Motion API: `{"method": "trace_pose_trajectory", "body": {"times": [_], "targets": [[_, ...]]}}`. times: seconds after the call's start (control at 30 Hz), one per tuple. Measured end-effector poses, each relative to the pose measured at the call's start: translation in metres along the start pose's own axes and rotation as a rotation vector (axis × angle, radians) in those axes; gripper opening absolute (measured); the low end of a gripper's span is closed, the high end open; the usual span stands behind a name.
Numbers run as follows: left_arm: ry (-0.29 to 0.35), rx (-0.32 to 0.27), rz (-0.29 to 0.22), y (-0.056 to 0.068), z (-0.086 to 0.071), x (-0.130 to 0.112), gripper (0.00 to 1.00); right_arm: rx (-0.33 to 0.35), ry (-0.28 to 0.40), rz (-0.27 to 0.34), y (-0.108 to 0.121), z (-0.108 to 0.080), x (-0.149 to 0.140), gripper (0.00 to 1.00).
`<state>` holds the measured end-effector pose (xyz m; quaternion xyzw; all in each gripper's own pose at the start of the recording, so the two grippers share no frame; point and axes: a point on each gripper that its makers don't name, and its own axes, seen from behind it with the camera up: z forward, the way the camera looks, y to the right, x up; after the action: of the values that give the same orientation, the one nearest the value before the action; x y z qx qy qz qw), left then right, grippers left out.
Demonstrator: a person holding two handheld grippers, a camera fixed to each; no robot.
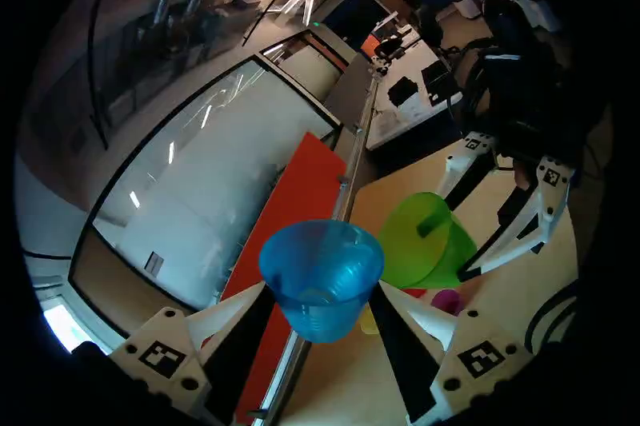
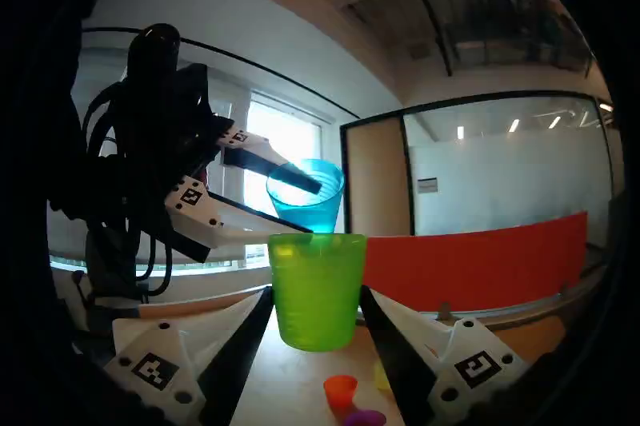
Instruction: Pour water
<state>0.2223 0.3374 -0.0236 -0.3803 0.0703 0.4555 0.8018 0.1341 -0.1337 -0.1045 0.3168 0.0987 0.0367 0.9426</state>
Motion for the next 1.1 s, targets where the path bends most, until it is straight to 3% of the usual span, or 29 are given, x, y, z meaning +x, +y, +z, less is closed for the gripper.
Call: {"method": "trace_pose_trajectory", "body": {"times": [1.1], "targets": [[-0.012,0.013,0.117,-0.0018,0.0036,0.0030,0.80,0.001,0.001,-0.010,0.0043,0.0042,-0.0010,0.82]]}}
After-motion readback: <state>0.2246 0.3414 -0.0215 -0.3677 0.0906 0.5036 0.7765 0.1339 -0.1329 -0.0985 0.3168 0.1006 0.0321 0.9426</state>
